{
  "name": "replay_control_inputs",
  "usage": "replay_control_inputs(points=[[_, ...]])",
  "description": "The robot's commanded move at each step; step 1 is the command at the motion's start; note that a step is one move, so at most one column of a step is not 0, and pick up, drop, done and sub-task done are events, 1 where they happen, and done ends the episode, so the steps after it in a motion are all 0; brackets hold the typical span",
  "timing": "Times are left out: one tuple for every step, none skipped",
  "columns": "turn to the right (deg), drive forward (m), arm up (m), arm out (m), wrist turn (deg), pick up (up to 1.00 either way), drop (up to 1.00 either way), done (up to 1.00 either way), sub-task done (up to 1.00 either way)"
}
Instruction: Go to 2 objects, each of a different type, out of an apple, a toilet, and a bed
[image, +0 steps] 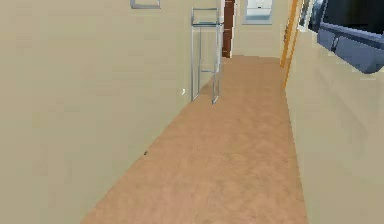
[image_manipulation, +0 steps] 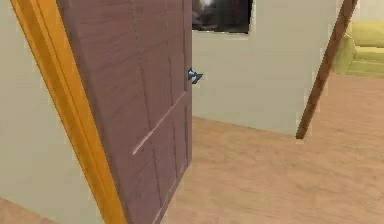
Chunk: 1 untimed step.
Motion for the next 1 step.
replay_control_inputs(points=[[18.0, 0.0, 0.0, 0.0, 0.0, 0.0, 0.0, 0.0, 0.0]])
